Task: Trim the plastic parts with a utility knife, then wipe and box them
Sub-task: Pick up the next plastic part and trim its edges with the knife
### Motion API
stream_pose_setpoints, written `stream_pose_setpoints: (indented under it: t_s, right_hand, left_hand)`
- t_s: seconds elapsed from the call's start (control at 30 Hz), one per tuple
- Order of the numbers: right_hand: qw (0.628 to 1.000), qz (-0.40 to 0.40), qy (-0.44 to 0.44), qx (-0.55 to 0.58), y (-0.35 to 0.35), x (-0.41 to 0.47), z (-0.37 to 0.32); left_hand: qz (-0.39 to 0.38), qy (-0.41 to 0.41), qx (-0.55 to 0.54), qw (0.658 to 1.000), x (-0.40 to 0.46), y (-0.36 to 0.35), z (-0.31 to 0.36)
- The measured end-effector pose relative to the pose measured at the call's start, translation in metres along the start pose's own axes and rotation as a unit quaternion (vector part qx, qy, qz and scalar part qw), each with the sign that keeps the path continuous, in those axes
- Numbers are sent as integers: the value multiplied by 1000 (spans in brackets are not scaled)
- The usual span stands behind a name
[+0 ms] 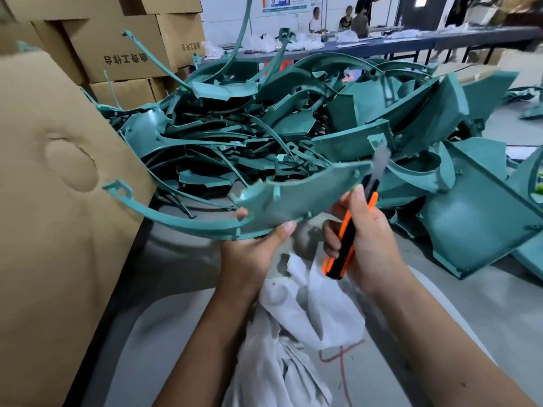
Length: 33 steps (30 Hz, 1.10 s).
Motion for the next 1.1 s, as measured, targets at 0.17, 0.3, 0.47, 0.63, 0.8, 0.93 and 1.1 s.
stream_pose_setpoints:
  t_s: [0.17,0.3,0.47,0.63,0.8,0.93,1.1]
  right_hand:
    - [998,17,19,-64,-7,-2,7]
    - [996,71,16,58,-1,0,7]
    - [983,131,50,120,15,8,6]
    - [979,201,35,4,28,9,12]
    - [946,257,79,-181,29,4,8]
    - [956,205,108,-178,19,2,-1]
    - [985,119,102,-76,12,0,-7]
  left_hand:
    - [-3,41,-50,998,-1,-5,-4]
    - [-115,2,46,992,5,-1,6]
    - [-150,148,-142,967,8,5,8]
    - [-365,248,-298,846,7,36,20]
    - [-489,229,-179,822,-3,46,24]
    - [-444,222,-166,852,0,55,26]
    - [-414,194,-161,875,0,68,28]
Point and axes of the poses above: each hand's wrist, its own x-axis towards the middle knuckle, its own y-axis out of the back of the hand, z = x × y, the point moved 3 cm from there along x, towards the middle knuckle, and after that the axes turned 6 degrees about -z, right-handed, at the moved point
